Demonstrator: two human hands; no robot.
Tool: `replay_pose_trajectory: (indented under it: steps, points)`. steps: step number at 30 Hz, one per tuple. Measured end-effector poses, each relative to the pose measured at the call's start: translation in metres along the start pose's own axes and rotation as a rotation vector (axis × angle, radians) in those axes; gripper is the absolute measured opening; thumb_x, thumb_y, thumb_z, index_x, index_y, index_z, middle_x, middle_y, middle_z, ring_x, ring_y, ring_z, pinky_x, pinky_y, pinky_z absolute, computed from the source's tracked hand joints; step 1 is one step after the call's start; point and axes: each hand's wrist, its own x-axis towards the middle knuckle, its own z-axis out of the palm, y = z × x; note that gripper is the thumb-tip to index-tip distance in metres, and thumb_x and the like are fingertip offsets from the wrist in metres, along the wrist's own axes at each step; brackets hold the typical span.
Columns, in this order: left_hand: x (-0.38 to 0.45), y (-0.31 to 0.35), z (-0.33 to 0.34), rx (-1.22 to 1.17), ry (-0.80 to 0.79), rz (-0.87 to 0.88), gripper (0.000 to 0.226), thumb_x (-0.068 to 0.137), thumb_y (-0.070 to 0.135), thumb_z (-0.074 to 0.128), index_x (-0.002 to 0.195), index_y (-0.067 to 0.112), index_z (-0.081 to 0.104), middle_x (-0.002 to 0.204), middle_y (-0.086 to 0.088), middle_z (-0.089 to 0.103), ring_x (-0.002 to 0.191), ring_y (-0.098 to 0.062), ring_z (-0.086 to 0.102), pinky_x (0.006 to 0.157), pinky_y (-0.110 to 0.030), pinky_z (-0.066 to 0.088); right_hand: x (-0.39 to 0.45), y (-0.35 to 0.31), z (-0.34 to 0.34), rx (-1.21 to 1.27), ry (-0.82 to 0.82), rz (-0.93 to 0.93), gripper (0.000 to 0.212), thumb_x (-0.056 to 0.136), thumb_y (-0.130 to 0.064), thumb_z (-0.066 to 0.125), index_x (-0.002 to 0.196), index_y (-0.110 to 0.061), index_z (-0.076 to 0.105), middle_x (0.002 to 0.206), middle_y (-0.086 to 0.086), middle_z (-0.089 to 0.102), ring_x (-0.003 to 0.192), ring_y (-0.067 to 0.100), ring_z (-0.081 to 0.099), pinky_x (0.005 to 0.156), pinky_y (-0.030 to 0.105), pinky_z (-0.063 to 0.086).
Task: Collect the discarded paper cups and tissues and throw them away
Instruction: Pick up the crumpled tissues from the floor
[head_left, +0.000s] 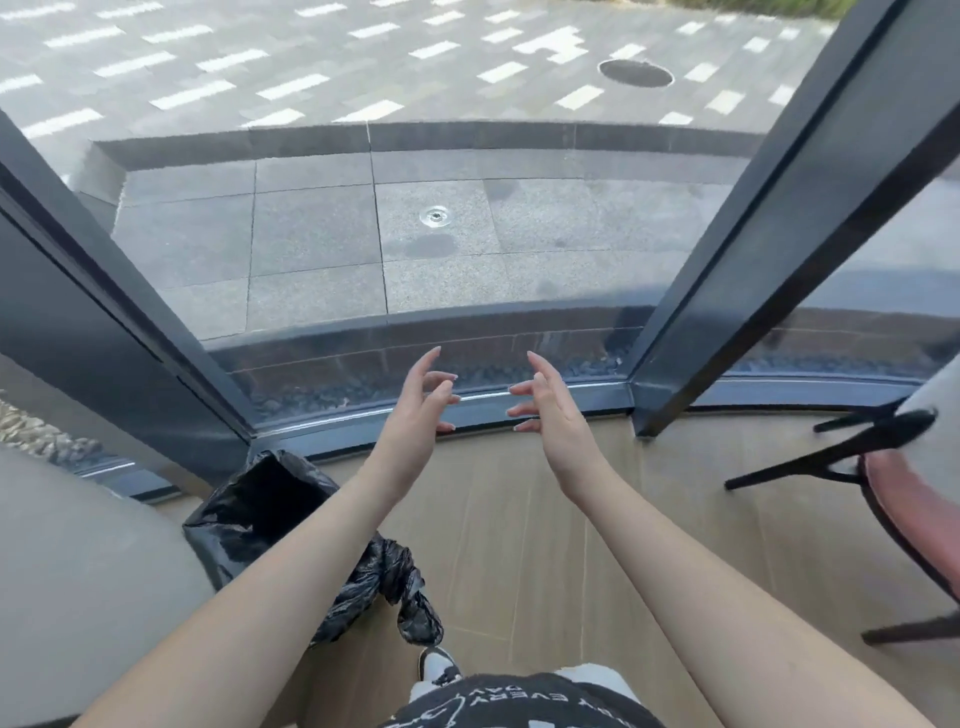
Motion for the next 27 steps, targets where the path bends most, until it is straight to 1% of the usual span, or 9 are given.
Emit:
replay_pose_trajectory:
  steps: [4,8,10,13,16,19,21,24,27]
  points:
    - [0.003,0.01,0.053,0.044,-0.125,0.054,0.053,0.09,0.057,0.042,0.142,0.05,0.033,0.128,0.012,0.056,0.106,0.005,0.061,0.083,-0.025,0.051,-0.02,0.006,-0.054,0.03,0.115,-0.006,0.043,0.101,-0.051,0.034,0.142,-0.041,0.041,0.106,-0.009,0.061,0.082,-0.003,0.062,0.082,0.024,0.05]
    - [0.0,0.022,0.114,0.076,-0.23,0.084,0.055,0.092,0.052,0.043,0.146,0.047,0.035,0.128,0.012,0.057,0.107,0.002,0.061,0.089,-0.03,0.053,-0.049,0.014,-0.112,0.065,0.245,-0.01,0.037,0.097,-0.053,0.035,0.133,-0.049,0.043,0.103,-0.009,0.062,0.079,-0.004,0.062,0.08,0.024,0.05]
    - [-0.005,0.03,0.145,0.085,-0.281,0.099,0.058,0.091,0.054,0.043,0.147,0.044,0.036,0.127,0.012,0.057,0.108,0.002,0.061,0.091,-0.031,0.054,-0.064,0.018,-0.142,0.072,0.302,-0.012,0.039,0.097,-0.054,0.035,0.135,-0.047,0.042,0.102,-0.009,0.062,0.079,-0.004,0.062,0.08,0.024,0.051]
    - [-0.018,0.041,0.196,0.112,-0.361,0.116,0.06,0.089,0.054,0.044,0.147,0.041,0.036,0.126,0.012,0.057,0.108,0.0,0.061,0.092,-0.035,0.054,-0.093,0.026,-0.187,0.114,0.398,-0.009,0.044,0.095,-0.056,0.036,0.137,-0.046,0.042,0.1,-0.009,0.062,0.079,-0.002,0.061,0.079,0.024,0.051]
    - [-0.031,0.049,0.246,0.137,-0.441,0.132,0.058,0.09,0.052,0.044,0.146,0.042,0.037,0.126,0.014,0.057,0.108,0.0,0.061,0.094,-0.038,0.054,-0.123,0.037,-0.229,0.125,0.488,-0.001,0.048,0.093,-0.06,0.036,0.139,-0.047,0.043,0.1,-0.01,0.062,0.084,0.004,0.061,0.082,0.029,0.05]
    - [-0.046,0.052,0.295,0.161,-0.537,0.165,0.06,0.09,0.053,0.043,0.148,0.039,0.036,0.126,0.015,0.057,0.103,0.006,0.061,0.089,-0.032,0.054,-0.156,0.044,-0.267,0.129,0.578,0.007,0.049,0.092,-0.064,0.036,0.138,-0.05,0.043,0.101,-0.011,0.063,0.085,0.005,0.062,0.081,0.028,0.049]
    - [-0.056,0.053,0.325,0.168,-0.588,0.177,0.055,0.093,0.049,0.044,0.147,0.04,0.038,0.123,0.015,0.058,0.101,0.006,0.062,0.085,-0.029,0.052,-0.177,0.048,-0.289,0.136,0.657,0.008,0.043,0.095,-0.059,0.035,0.136,-0.049,0.042,0.102,-0.009,0.062,0.083,0.003,0.061,0.08,0.027,0.049]
    - [-0.066,0.053,0.364,0.176,-0.654,0.188,0.047,0.1,0.036,0.045,0.147,0.037,0.039,0.12,0.012,0.06,0.101,0.001,0.063,0.087,-0.032,0.054,-0.205,0.055,-0.316,0.155,0.776,-0.002,0.037,0.106,-0.043,0.035,0.142,-0.039,0.042,0.102,-0.004,0.06,0.081,0.005,0.059,0.079,0.028,0.049]
    - [-0.074,0.053,0.396,0.193,-0.744,0.207,0.048,0.1,0.036,0.045,0.148,0.034,0.039,0.123,0.006,0.059,0.103,-0.003,0.063,0.085,-0.032,0.054,-0.227,0.061,-0.336,0.168,0.886,0.009,0.039,0.109,-0.032,0.033,0.147,-0.028,0.041,0.1,-0.003,0.059,0.079,0.008,0.058,0.077,0.028,0.048]
